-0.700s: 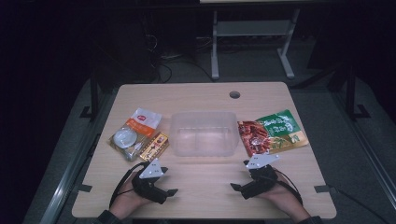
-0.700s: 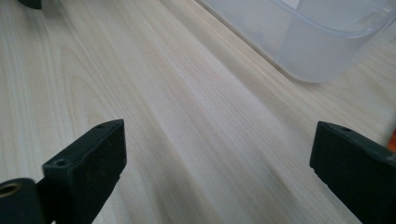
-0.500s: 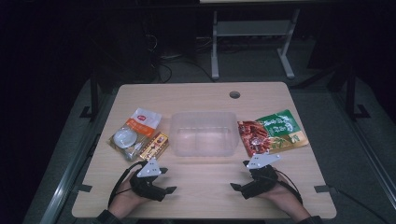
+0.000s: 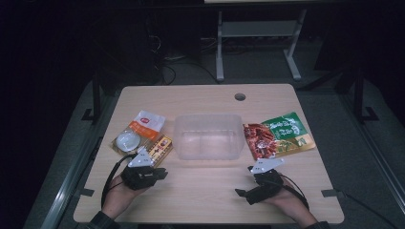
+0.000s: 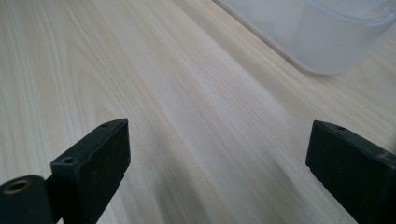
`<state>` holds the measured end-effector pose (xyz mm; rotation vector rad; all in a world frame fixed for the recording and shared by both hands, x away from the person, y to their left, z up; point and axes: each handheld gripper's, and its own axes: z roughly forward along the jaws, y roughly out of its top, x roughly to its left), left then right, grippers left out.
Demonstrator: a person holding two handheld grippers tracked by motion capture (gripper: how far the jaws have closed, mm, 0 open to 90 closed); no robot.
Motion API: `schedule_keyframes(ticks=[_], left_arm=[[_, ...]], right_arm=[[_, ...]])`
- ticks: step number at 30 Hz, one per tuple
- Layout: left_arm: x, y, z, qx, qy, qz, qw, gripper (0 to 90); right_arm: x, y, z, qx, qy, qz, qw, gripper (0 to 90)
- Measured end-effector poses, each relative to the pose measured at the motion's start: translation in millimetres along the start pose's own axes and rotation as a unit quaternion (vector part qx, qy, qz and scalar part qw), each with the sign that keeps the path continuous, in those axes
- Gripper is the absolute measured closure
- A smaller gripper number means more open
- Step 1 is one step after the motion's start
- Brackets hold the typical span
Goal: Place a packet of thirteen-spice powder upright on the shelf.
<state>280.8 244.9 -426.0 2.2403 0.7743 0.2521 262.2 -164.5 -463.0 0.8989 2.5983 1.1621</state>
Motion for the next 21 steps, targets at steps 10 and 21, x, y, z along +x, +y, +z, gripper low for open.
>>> schedule_keyframes(ticks=[10, 21], left_arm=[[26.9, 15.9, -0.1, -0.005, 0.04, -0.005, 0.9992, 89.8], [56.1, 37.6, 10.4, -0.018, 0.066, -0.011, 0.9976, 89.7]], right_arm=[[1.7, 0.0, 1.8, 0.002, 0.006, 0.004, 1.0, 6.1], [1.8, -0.1, 2.0, -0.001, 0.009, -0.002, 1.0, 6.1]])
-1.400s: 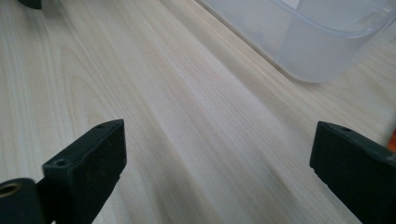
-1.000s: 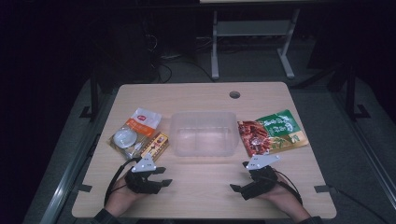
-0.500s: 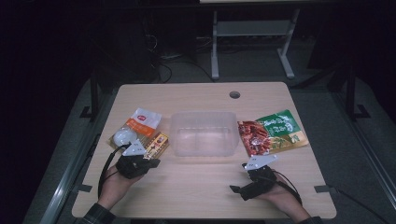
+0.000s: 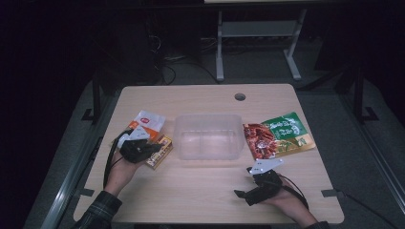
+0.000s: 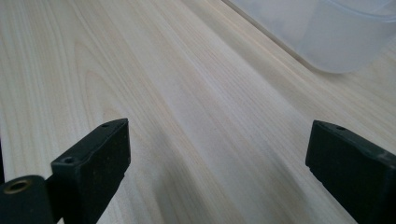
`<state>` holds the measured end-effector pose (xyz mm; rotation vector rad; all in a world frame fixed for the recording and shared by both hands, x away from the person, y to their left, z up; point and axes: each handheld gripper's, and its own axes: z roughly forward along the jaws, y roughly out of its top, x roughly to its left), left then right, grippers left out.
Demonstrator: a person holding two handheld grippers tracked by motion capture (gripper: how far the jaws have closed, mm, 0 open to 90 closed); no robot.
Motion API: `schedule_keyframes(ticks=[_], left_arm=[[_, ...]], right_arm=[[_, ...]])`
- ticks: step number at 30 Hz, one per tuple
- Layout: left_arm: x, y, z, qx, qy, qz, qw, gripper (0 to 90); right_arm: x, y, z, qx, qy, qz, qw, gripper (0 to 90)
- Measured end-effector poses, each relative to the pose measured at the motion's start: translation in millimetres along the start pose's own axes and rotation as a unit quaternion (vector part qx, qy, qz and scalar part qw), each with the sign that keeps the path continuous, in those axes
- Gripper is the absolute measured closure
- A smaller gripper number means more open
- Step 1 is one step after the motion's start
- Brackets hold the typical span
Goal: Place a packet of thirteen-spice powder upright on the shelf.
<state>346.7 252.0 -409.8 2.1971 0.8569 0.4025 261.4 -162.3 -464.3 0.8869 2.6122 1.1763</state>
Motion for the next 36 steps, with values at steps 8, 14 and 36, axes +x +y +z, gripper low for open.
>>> schedule_keyframes(ticks=[8, 14, 36], left_arm=[[10.9, 12.1, 15.9, -0.005, 0.001, -0.014, 0.9999, 89.7], [16.6, 19.3, 31.2, -0.007, 0.017, -0.02, 0.9996, 89.8], [34.8, 21.2, 75.8, 0.043, 0.038, -0.023, 0.9981, 89.9]], right_arm=[[-0.2, -0.3, 0.8, 0.004, 0.0, -0.001, 1.0, 6.1], [-0.2, -0.2, 0.7, 0.003, -0.001, -0.002, 1.0, 6.1], [-0.1, -1.1, -0.6, 0.003, -0.002, 0.003, 1.0, 6.4]])
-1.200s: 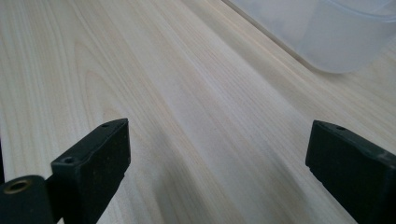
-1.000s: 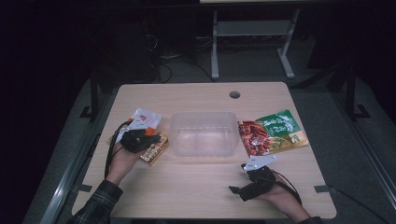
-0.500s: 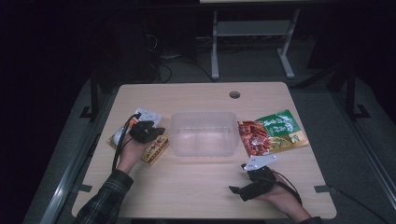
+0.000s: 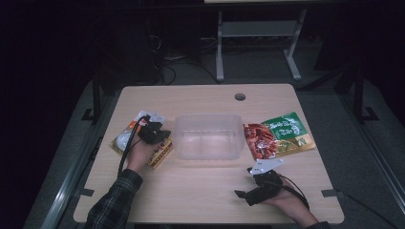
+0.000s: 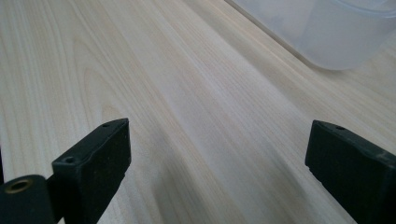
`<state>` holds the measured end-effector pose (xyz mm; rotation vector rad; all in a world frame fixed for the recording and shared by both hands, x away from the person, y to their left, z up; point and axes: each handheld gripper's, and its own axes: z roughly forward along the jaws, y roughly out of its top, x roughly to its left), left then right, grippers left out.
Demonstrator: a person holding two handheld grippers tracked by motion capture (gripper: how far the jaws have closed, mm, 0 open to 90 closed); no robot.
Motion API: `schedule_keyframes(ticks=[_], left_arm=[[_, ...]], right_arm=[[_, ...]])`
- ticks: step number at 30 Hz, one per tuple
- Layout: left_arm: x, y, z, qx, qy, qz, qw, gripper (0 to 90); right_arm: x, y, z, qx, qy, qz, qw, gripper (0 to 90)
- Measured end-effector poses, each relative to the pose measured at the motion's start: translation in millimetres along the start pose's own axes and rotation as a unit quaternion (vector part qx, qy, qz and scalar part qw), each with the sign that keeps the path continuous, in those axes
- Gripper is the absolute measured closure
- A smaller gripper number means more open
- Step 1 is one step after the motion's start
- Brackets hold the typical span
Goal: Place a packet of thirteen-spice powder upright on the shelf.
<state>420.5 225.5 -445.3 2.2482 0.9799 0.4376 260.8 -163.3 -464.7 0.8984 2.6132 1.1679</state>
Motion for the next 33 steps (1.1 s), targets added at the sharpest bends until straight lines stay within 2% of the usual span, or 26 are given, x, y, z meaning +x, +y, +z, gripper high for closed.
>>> schedule_keyframes(ticks=[7, 10, 14, 19, 21, 23, 24, 25, 27, 28, 31, 33], left_arm=[[-5.3, -7.8, -6.2, 0.003, -0.012, -0.007, 0.9999, 89.9], [-9.0, -13.8, -13.6, 0.01, -0.014, 0.001, 0.9999, 89.9], [-15.9, -24.0, -24.8, 0.015, -0.02, -0.006, 0.9997, 89.9], [-26.7, -33.9, -36.0, 0.022, -0.031, 0.009, 0.9992, 89.9], [-30.9, -37.1, -40.1, 0.027, -0.033, 0.024, 0.9988, 89.9], [-33.6, -39.6, -45.8, 0.021, -0.036, 0.023, 0.9989, 89.9], [-32.1, -39.2, -52.1, 0.011, -0.034, 0.024, 0.9991, 89.9], [-32.1, -39.2, -52.1, 0.011, -0.034, 0.024, 0.9991, 89.9], [-22.1, -39.0, -64.8, -0.008, -0.015, 0.014, 0.9998, 89.9], [-22.1, -39.0, -64.8, -0.008, -0.015, 0.014, 0.9998, 89.9], [-10.4, -46.1, -71.9, -0.008, 0.002, 0.002, 1.0, 89.9], [-4.0, -54.1, -75.1, -0.003, 0.002, -0.005, 1.0, 89.9]], right_arm=[[-0.2, -0.1, 0.0, 0.0, -0.001, -0.001, 1.0, 6.4], [-0.3, -0.2, 0.1, 0.0, -0.001, -0.001, 1.0, 6.4], [0.1, -0.2, 0.2, 0.0, 0.0, -0.002, 1.0, 6.4], [0.3, -0.1, 0.4, 0.0, 0.0, -0.001, 1.0, 6.4], [0.5, -0.1, 0.6, 0.001, 0.0, -0.001, 1.0, 6.4], [0.8, 0.0, 0.8, 0.002, 0.001, -0.002, 1.0, 6.4], [1.1, 0.1, 0.8, 0.003, 0.001, -0.003, 1.0, 6.4], [1.1, 0.1, 0.8, 0.003, 0.001, -0.003, 1.0, 6.4], [0.7, -0.1, 0.8, 0.003, 0.0, -0.001, 1.0, 6.4], [0.7, -0.1, 0.8, 0.003, 0.0, -0.001, 1.0, 6.4], [0.4, -0.1, 0.9, 0.002, 0.0, 0.0, 1.0, 6.4], [0.5, -0.1, 0.9, 0.003, 0.0, -0.001, 1.0, 6.4]])
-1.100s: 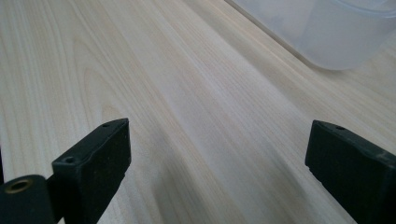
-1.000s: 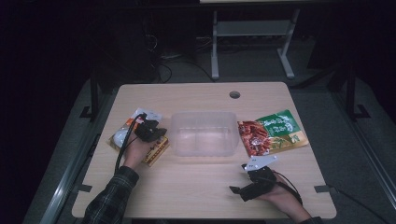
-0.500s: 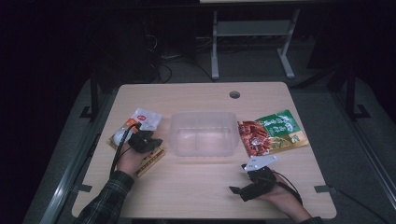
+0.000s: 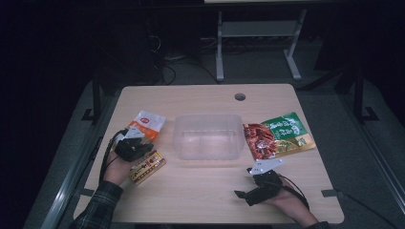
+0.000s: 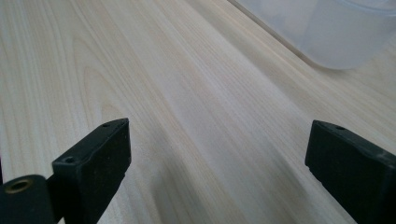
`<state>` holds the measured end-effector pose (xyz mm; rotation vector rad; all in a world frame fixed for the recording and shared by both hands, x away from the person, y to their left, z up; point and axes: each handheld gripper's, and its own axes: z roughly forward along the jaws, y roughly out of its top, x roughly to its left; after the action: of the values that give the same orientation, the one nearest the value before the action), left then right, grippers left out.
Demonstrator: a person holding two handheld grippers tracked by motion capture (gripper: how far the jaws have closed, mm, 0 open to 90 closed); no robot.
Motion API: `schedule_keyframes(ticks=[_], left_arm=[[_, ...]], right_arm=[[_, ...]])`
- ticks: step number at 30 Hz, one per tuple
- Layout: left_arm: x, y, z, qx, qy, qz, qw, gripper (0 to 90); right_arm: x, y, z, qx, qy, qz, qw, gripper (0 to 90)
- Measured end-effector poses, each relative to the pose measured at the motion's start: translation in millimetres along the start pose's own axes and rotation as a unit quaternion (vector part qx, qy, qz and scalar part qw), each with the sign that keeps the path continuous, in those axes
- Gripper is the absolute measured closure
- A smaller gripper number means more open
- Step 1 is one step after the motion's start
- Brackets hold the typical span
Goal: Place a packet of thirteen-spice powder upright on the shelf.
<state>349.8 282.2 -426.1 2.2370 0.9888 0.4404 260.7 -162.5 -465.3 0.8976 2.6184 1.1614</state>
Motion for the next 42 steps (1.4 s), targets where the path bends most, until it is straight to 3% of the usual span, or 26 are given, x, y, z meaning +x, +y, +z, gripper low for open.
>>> schedule_keyframes(ticks=[6, 11, 17, 20, 24, 31, 33, 35, 37, 39, 42], left_arm=[[-3.1, -13.1, 0.4, 0.03, 0.014, 0.018, 0.9993, 89.8], [0.6, -17.7, 1.5, 0.037, 0.021, 0.009, 0.9991, 89.9], [-9.9, -22.3, 6.3, 0.042, -0.015, 0.003, 0.999, 89.9], [-17.4, -20.7, 6.2, 0.044, -0.033, 0.016, 0.9984, 89.9], [-27.9, -19.1, 4.7, 0.036, -0.052, 0.019, 0.9978, 89.9], [-50.9, -20.0, 3.8, 0.042, -0.097, 0.041, 0.9935, 89.9], [-54.7, -18.4, -2.4, 0.032, -0.101, 0.037, 0.9936, 89.8], [-54.1, -17.5, -7.3, 0.023, -0.101, 0.039, 0.9939, 89.9], [-51.8, -18.8, -20.9, 0.005, -0.09, 0.033, 0.9954, 89.8], [-47.4, -25.1, -33.1, 0.002, -0.076, 0.026, 0.9968, 89.9], [-40.5, -41.7, -49.6, -0.001, -0.059, -0.003, 0.9983, 89.9]], right_arm=[[0.5, 0.0, 0.4, 0.003, 0.0, -0.002, 1.0, 6.4], [0.9, 0.0, 0.4, 0.004, -0.001, -0.003, 1.0, 6.4], [0.5, 0.0, 0.5, 0.003, -0.001, -0.002, 1.0, 6.4], [0.7, -0.1, 0.6, 0.004, -0.001, -0.003, 1.0, 6.4], [0.5, -0.1, 0.6, 0.004, -0.002, -0.003, 1.0, 6.4], [0.5, -0.1, 0.7, 0.004, -0.002, -0.003, 1.0, 6.5], [0.7, -0.2, 0.5, 0.005, -0.002, -0.003, 1.0, 6.5], [0.8, -0.2, 0.3, 0.004, -0.002, -0.002, 1.0, 6.5], [0.8, -0.2, 0.2, 0.004, -0.002, -0.002, 1.0, 6.4], [0.3, -0.4, 0.2, 0.004, -0.002, -0.003, 1.0, 6.4], [0.4, -0.3, 0.0, 0.003, -0.002, -0.002, 1.0, 6.4]])
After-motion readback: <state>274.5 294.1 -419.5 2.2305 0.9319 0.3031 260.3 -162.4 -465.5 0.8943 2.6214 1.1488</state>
